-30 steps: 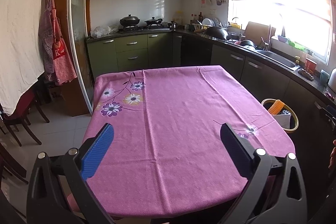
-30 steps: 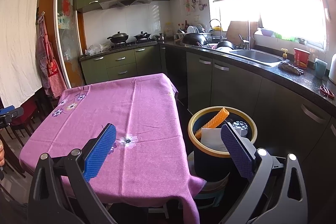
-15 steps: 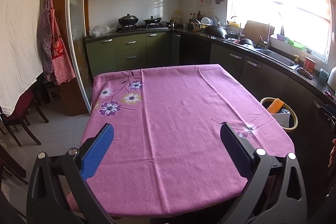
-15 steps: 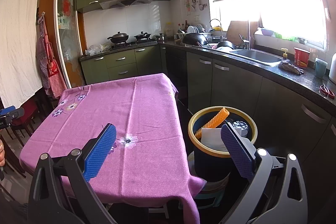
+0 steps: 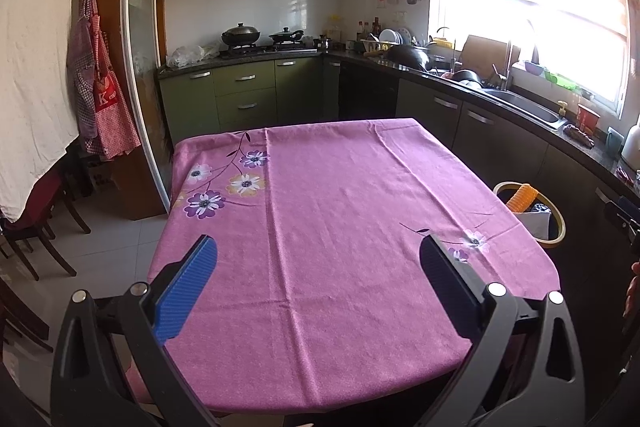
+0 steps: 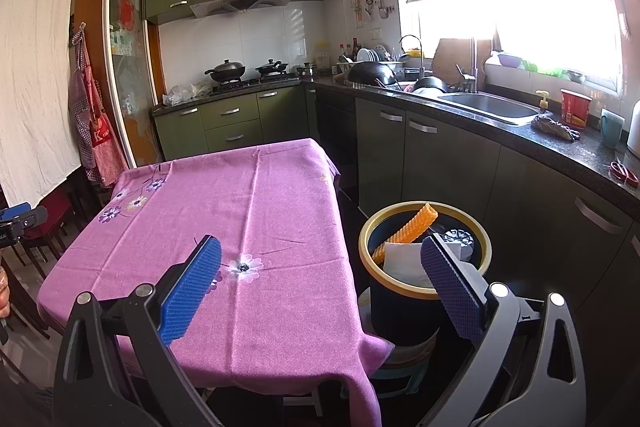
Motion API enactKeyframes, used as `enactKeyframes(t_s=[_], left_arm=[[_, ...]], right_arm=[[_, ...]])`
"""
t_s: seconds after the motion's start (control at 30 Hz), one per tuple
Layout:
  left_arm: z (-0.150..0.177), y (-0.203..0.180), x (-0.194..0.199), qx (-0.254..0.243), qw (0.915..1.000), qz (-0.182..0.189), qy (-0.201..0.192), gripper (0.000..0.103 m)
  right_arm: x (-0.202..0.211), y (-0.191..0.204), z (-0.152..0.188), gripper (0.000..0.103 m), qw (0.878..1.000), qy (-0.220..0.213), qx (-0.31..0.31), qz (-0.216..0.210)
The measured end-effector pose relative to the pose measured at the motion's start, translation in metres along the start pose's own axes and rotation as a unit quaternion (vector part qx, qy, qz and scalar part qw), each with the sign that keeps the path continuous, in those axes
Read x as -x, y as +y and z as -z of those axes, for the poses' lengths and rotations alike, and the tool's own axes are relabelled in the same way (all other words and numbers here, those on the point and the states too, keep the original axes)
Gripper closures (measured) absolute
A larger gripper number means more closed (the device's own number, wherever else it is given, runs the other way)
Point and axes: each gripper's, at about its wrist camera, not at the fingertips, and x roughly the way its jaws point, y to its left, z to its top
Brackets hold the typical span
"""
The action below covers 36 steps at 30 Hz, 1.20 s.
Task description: Collect trash
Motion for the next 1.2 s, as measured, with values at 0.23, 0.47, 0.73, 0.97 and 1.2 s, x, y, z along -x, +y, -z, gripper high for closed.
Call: enactKeyframes(t_s=[0.23,0.47,0.73,0.97,1.2], left_arm=[[0.0006,-0.0009,0.0008,-0.003,1.0,0.003,0.0,0.006],[-0.0004,0.0036,-0.0001,0.007,0.9998,0.017,0.006,0.006],[-0.0014,0.0034,-0.0008,0.007,0.9998,0.016,0.003,0.006],[-0.0022,0.0024,-0.0026,0.009,0.9997,0.021,0.008,0.006],[-0.0016,0.0016,-0.003,0.007,0.9997,0.02,0.007,0.006]], right_arm=[[-0.0017,0.0012,0.0022,0.005,1.0,0.0,0.0,-0.001],[-0.0025,0.0027,0.0034,0.005,1.0,0.001,0.0,0.0],[-0.0031,0.005,0.0041,0.005,1.0,0.002,0.001,-0.002],[-0.0028,0.0072,0.0041,0.005,1.0,0.003,0.001,-0.001],[-0.0039,0.0078,0.0039,0.005,1.0,0.004,0.001,-0.001]])
